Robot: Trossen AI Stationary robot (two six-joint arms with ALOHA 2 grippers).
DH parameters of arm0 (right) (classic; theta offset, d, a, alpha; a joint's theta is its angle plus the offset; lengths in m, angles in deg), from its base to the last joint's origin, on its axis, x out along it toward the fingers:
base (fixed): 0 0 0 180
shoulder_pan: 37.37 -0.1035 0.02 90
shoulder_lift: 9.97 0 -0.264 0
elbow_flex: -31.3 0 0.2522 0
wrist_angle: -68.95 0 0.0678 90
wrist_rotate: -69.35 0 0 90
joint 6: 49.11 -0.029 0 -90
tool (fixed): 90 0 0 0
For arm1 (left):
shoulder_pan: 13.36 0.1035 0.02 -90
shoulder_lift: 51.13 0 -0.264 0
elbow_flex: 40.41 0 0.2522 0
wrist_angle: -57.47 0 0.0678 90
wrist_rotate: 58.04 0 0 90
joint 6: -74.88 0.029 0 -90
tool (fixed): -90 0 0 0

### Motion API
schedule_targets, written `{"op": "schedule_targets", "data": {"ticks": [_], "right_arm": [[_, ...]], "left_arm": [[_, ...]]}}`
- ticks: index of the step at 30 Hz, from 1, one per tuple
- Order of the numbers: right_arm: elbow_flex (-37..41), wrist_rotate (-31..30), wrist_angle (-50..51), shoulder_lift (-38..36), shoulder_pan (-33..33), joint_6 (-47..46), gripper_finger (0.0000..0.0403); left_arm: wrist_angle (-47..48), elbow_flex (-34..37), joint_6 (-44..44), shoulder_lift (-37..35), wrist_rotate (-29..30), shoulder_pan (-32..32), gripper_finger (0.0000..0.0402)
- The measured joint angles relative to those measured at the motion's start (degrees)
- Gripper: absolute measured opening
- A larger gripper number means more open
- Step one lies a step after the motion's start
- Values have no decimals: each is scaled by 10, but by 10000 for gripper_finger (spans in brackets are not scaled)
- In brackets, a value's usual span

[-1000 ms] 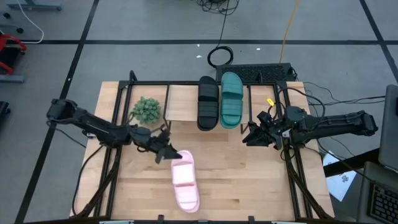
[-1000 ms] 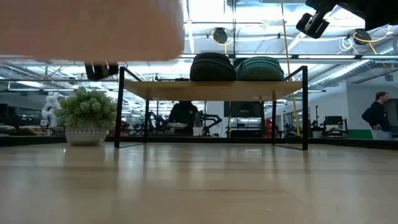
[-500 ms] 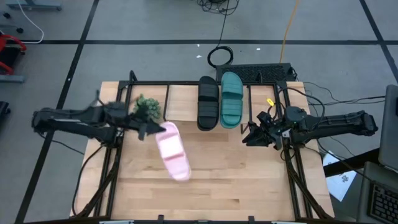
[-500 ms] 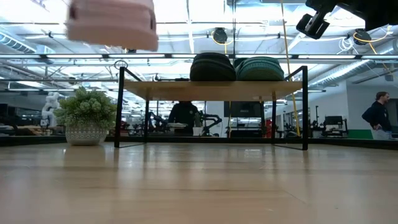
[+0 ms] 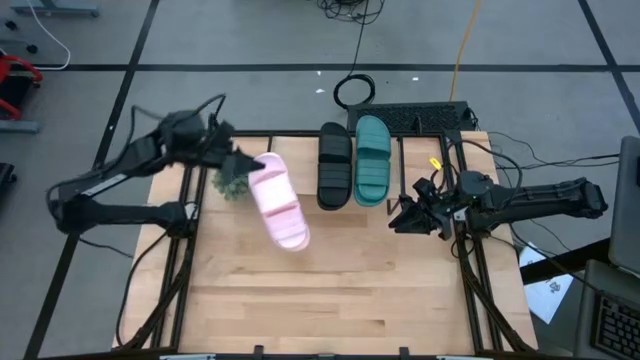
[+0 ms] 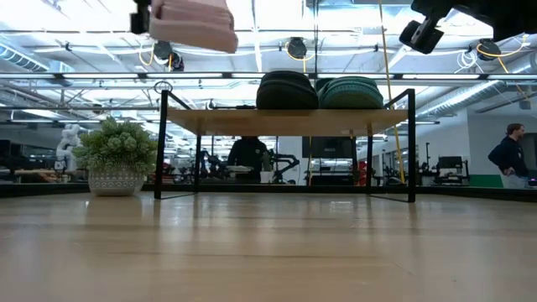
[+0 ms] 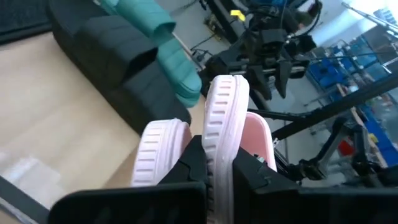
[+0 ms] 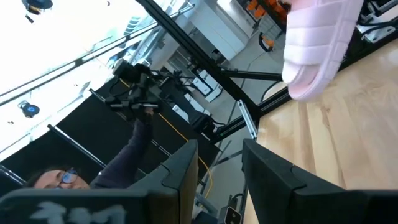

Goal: Pick and place slides into the shelf
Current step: Put the pink slippers on the shelf

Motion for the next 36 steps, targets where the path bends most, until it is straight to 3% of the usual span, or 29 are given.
{"op": "schedule_targets", "data": {"ticks": [3, 8, 19, 27, 32, 36], "right_arm": [[0, -1, 0, 0, 0, -14, 118], [0, -1, 0, 0, 0, -19, 118], [0, -45, 0, 0, 1, -26, 118], [0, -74, -3, 0, 1, -25, 118], [0, -76, -2, 0, 1, -25, 118], [0, -76, -2, 0, 1, -21, 118]], "left_arm": [[2, -30, 27, 50, -89, 68, 14], [29, -96, 77, 130, -189, 144, 13], [116, -228, 179, 280, -346, 271, 13], [131, -261, 209, 376, -411, 316, 13], [196, -289, 266, 420, -410, 318, 13], [260, -319, 319, 444, -376, 317, 13]]}}
